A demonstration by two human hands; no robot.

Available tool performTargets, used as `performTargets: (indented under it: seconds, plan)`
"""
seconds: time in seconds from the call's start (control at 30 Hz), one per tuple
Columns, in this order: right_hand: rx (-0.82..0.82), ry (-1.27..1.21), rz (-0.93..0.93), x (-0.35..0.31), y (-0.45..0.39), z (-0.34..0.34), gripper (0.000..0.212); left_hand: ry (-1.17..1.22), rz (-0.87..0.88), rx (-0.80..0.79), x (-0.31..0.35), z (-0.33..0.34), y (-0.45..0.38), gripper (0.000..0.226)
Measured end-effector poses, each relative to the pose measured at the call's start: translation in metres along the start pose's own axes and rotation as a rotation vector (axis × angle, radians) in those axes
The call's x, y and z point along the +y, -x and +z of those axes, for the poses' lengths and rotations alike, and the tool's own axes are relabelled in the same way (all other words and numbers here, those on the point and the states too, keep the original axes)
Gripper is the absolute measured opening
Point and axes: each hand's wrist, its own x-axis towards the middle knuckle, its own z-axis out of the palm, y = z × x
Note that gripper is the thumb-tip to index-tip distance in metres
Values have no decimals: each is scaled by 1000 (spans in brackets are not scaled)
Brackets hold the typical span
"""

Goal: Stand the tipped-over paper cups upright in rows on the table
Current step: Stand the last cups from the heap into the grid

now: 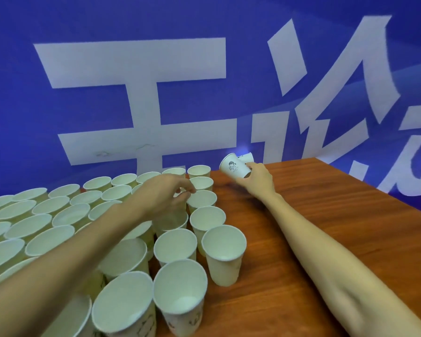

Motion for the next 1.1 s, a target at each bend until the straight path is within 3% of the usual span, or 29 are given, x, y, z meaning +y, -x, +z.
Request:
performTargets:
  seconds: [0.2,0.4,0.5,0.87,1.1]
  plan:
    - [72,-209,5,7,49,-36,40,46,-12,22,27,-10,18,27]
    - [72,-414,15,4,104,-72,59,124,13,56,53,-14,46,27]
    - [29,-468,-4,3,132,-81,56,118,47,57,62,-15,64,26]
    - [-73,-433,34,4,228,-93,49,86,75,32,65,-14,121,20]
    - [-257,-326,-8,7,264,-102,65,78,90,-7,70,-8,139,8]
